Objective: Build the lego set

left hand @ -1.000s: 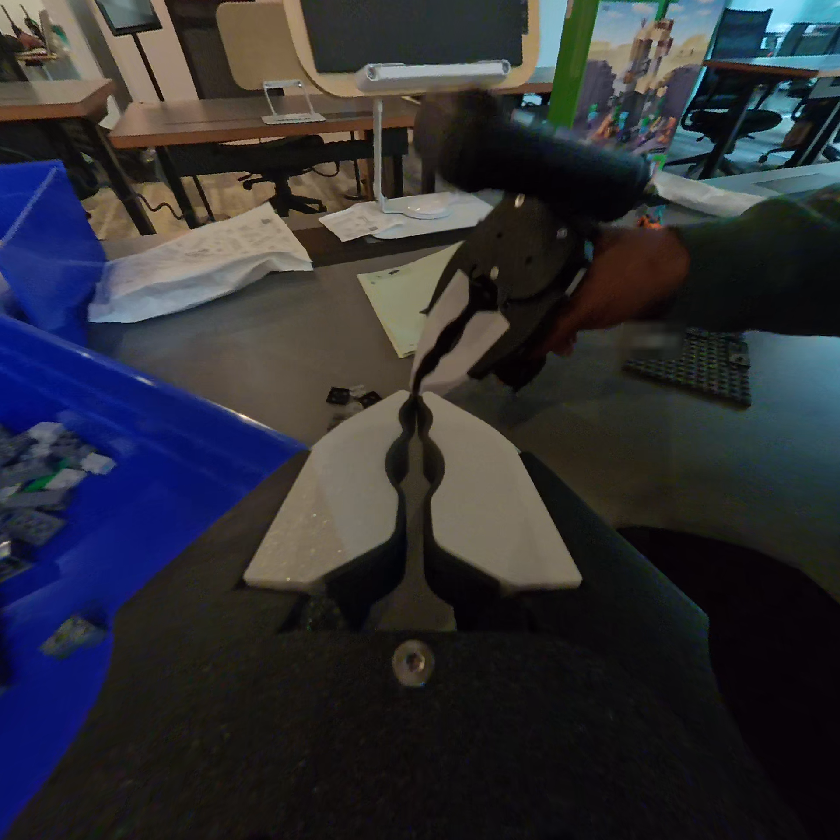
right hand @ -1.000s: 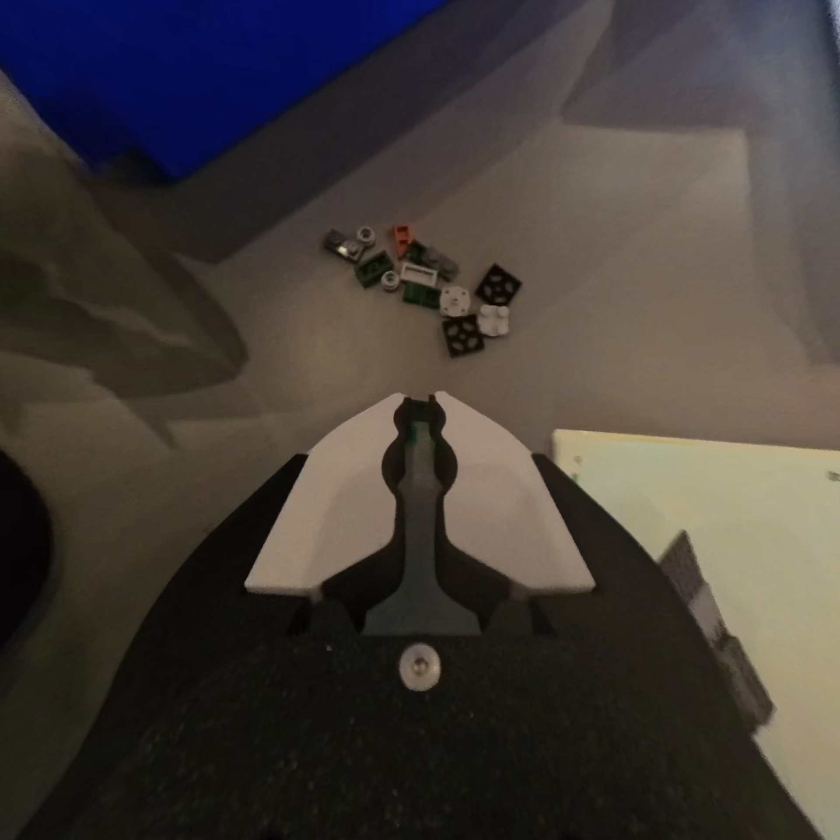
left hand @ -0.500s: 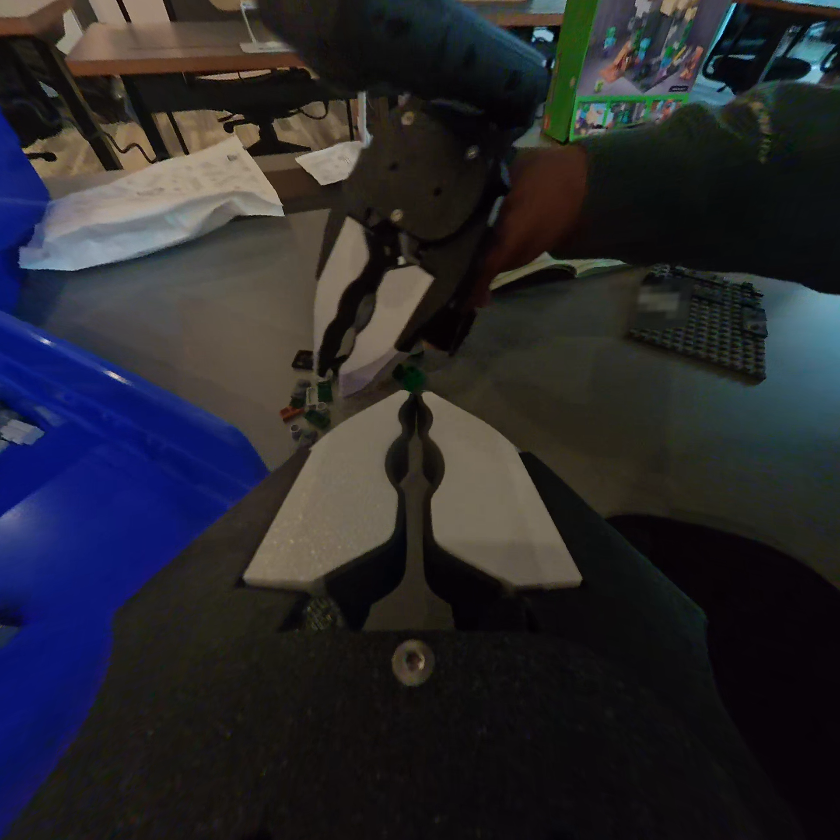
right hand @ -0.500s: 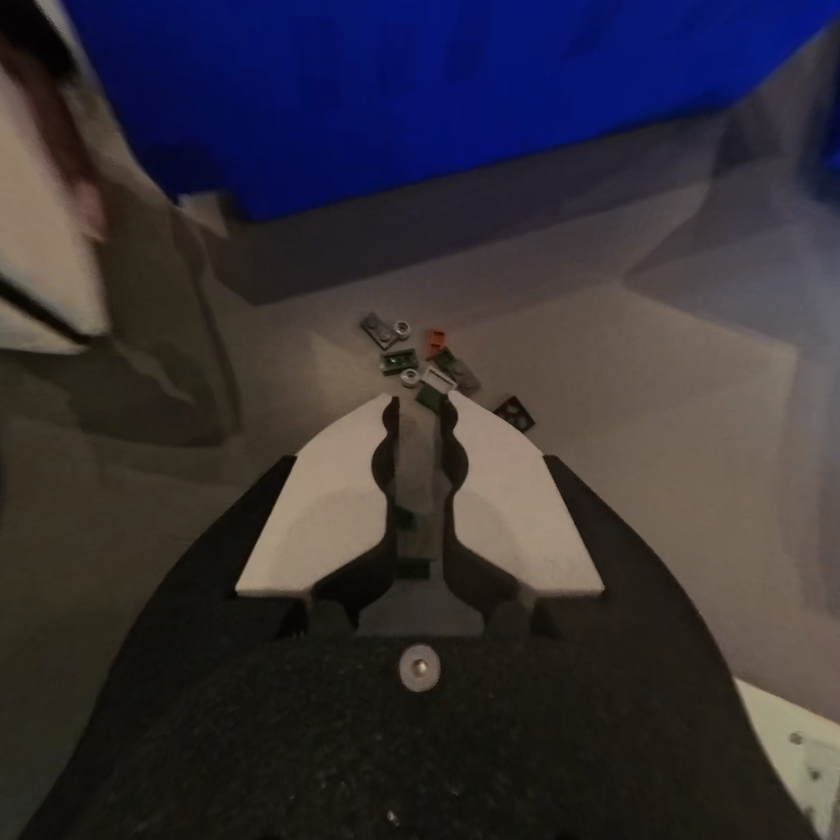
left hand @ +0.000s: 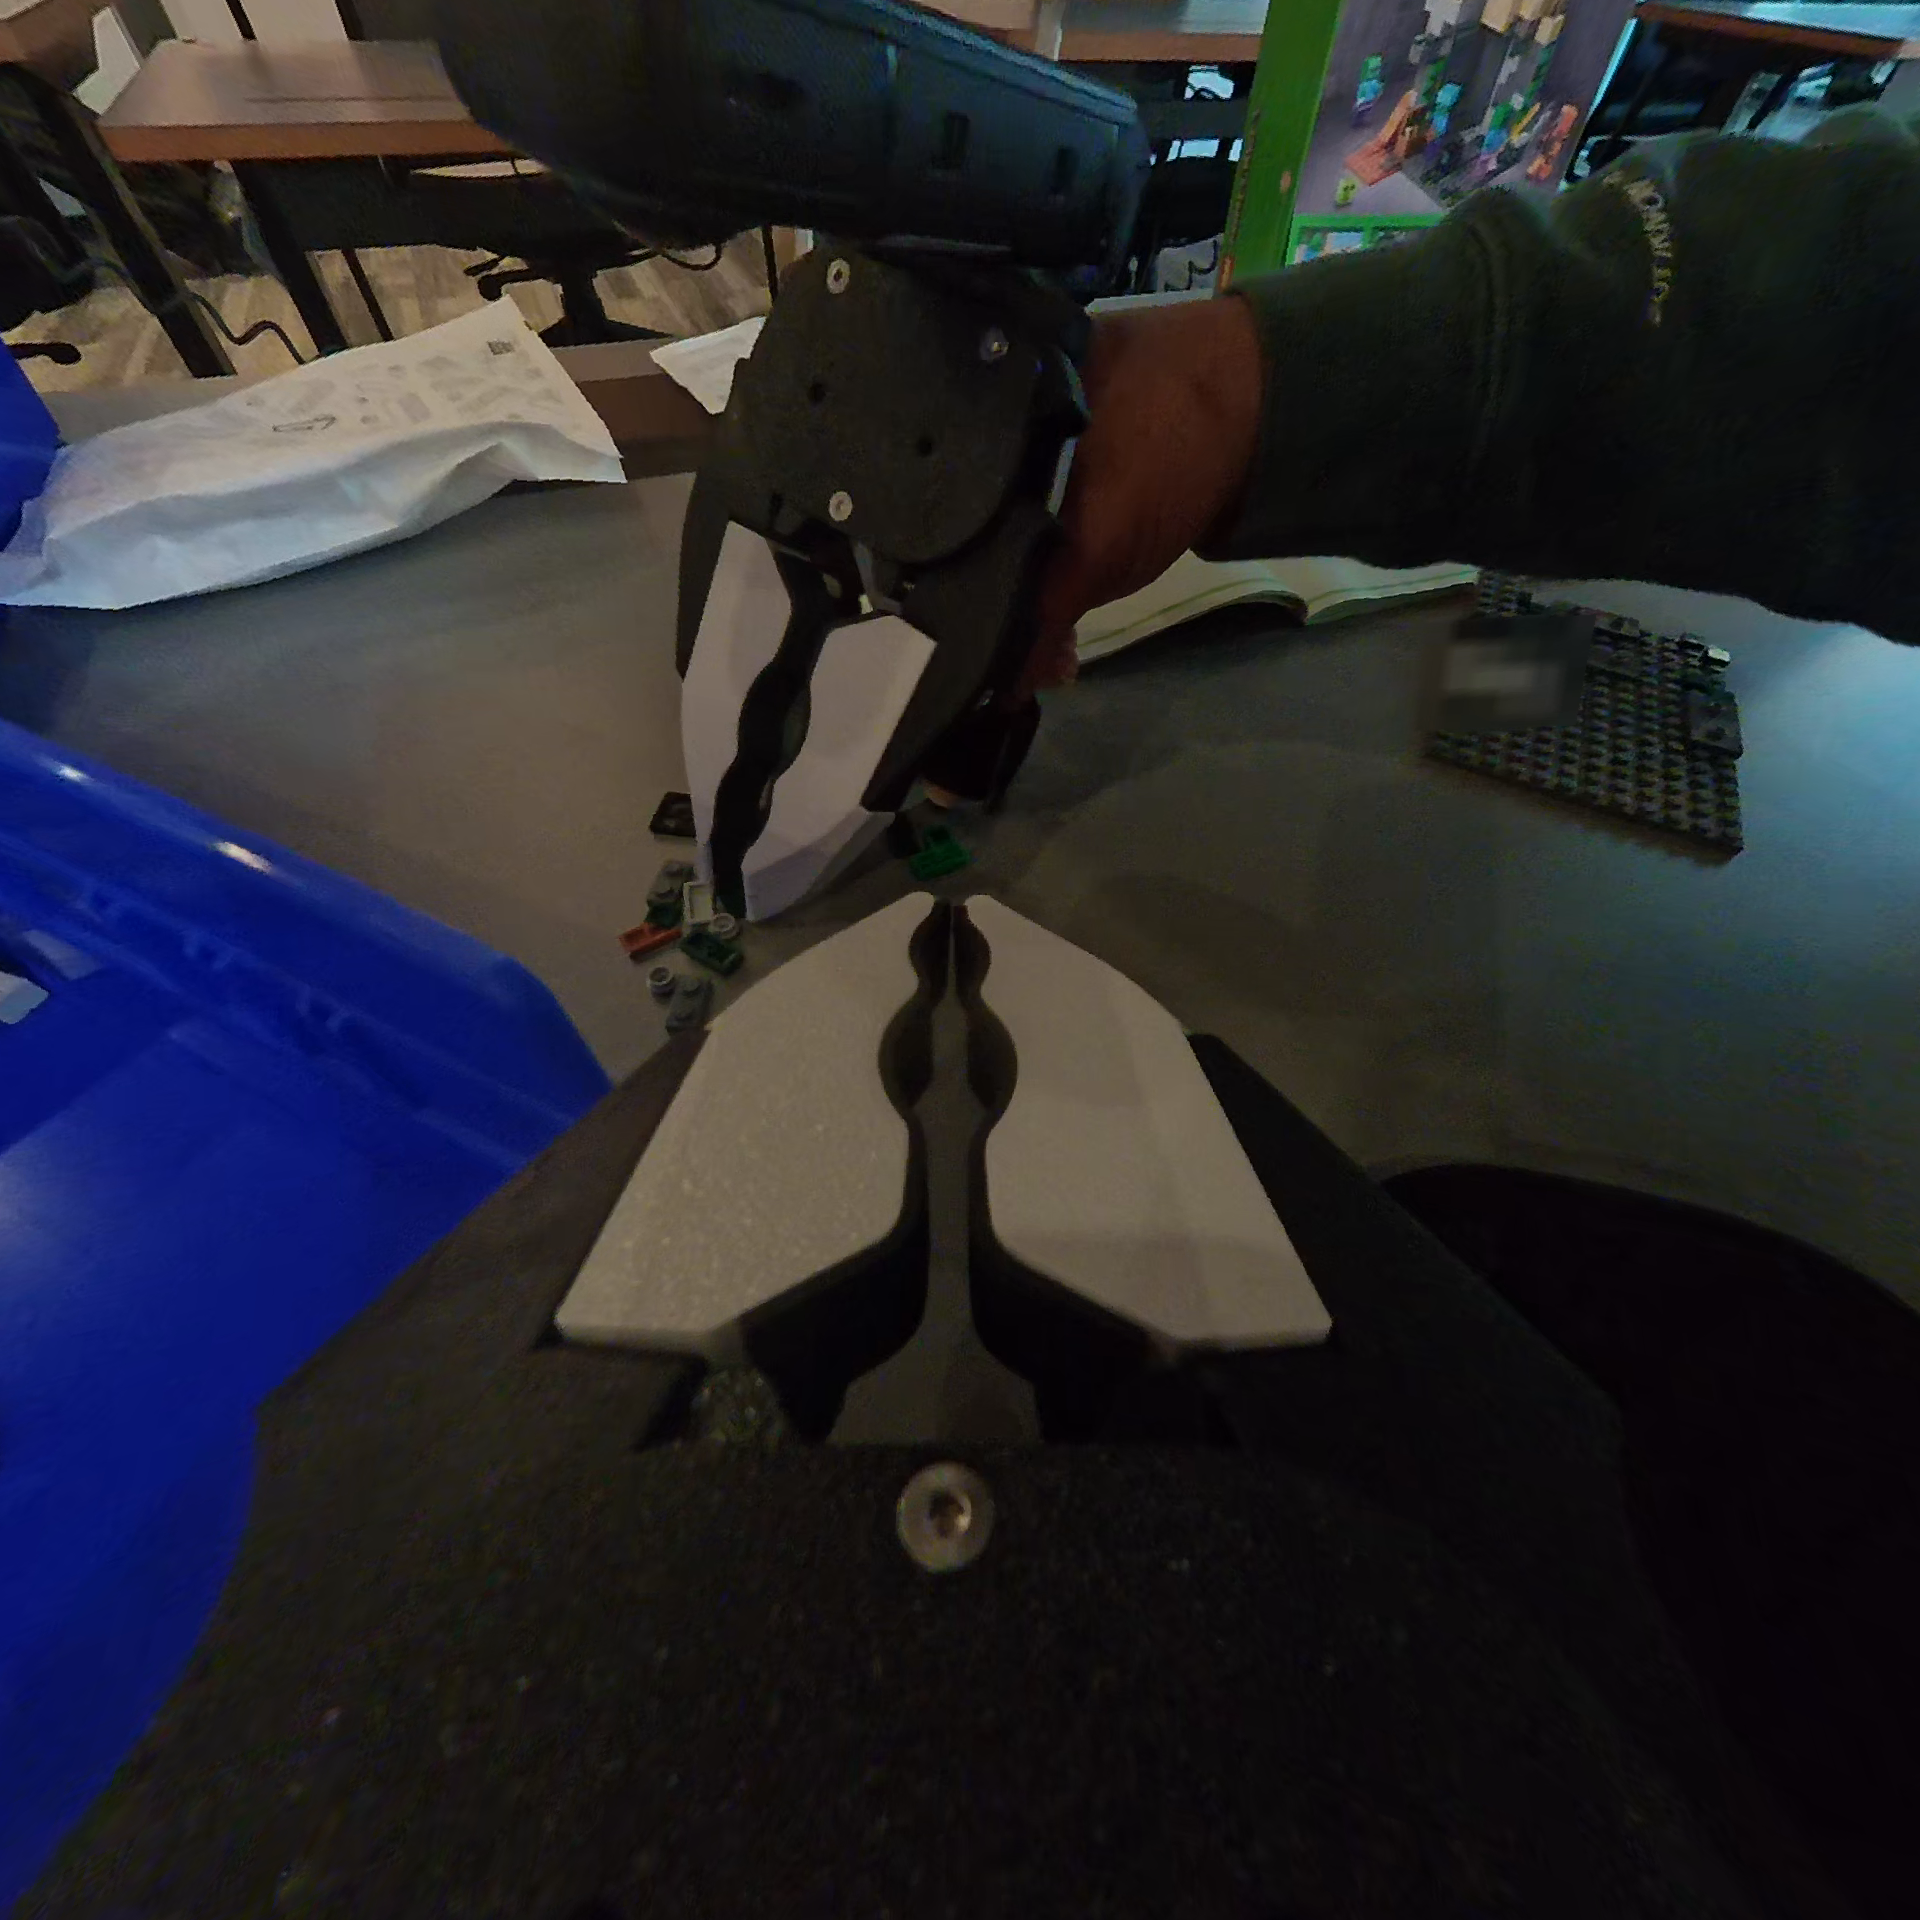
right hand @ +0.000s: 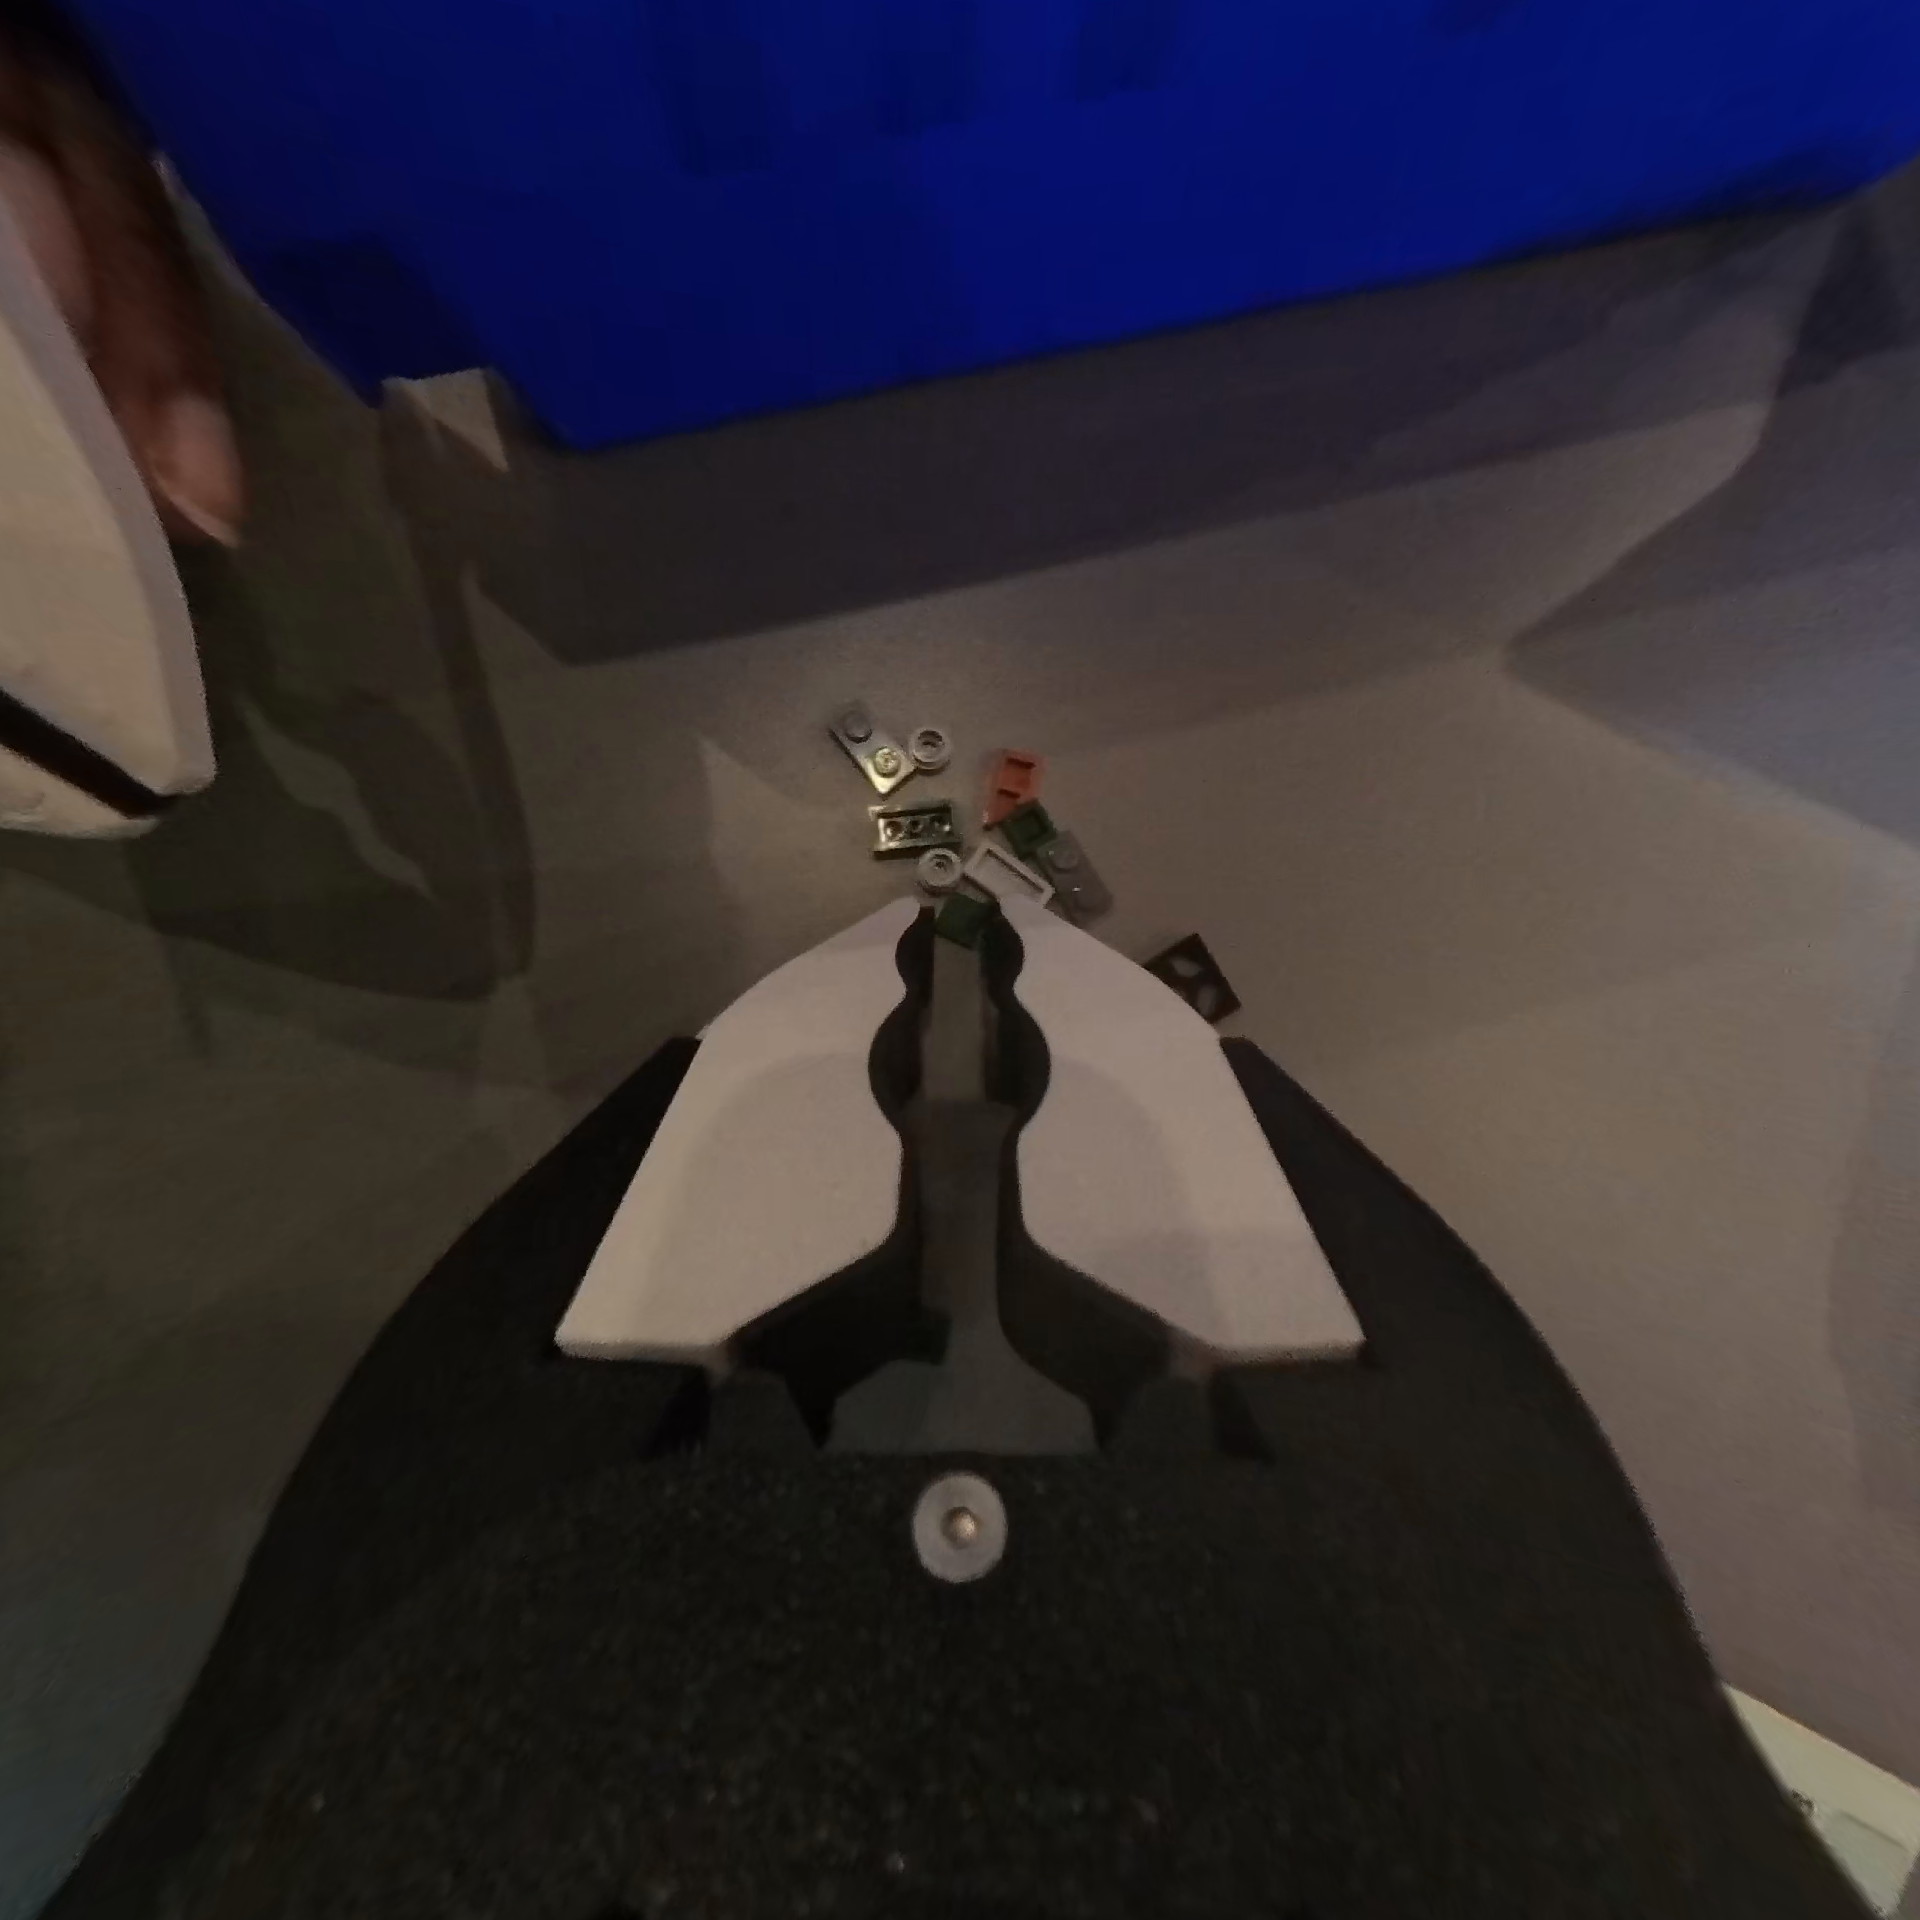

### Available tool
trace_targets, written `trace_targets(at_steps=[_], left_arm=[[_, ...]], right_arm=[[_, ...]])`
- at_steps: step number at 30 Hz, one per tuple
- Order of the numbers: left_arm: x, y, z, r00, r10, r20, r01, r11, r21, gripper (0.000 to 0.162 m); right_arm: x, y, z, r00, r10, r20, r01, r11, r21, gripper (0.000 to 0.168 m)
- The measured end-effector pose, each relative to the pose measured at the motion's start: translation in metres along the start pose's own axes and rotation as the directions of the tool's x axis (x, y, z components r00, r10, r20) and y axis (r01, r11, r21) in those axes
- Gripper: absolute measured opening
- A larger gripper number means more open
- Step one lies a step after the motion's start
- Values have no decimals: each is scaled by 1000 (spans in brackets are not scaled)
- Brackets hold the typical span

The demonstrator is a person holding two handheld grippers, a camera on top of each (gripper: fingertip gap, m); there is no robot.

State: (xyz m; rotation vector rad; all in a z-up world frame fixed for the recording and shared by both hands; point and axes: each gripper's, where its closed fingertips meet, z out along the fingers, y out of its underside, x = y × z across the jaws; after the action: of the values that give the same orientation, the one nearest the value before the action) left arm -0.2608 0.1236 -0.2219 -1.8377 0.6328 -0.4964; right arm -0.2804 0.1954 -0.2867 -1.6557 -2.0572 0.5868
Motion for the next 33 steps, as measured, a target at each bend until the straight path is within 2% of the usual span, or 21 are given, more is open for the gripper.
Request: trace_targets(at_steps=[6, 11, 15, 23, 29, 33], left_arm=[[0, 1, 0, 1000, 1, -2, -1, 1000, 2, 0], [-1, 3, 0, 1000, -1, -7, 1, 1000, -6, 1], [3, 3, 2, 1000, 11, -21, -11, 1000, -19, 1], [24, -2, 13, 995, 70, -66, -74, 995, -61, 2], [37, -6, 20, 992, 102, -81, -109, 990, -91, 3], [40, -4, 24, 991, 104, -82, -113, 987, -117, 3]], right_arm=[[-9, -3, -2, 998, -36, 54, 35, 999, 11, 8], [-41, -5, -27, 996, -76, 55, 73, 996, 51, 8], [-68, 23, -56, 1000, -28, 0, 28, 999, 29, 8], [-81, 105, -94, 964, 216, -153, -220, 976, -9, 8], [-83, 118, -92, 950, 255, -182, -255, 967, 24, 10], [-84, 113, -97, 943, 280, -178, -268, 959, 87, 22]])
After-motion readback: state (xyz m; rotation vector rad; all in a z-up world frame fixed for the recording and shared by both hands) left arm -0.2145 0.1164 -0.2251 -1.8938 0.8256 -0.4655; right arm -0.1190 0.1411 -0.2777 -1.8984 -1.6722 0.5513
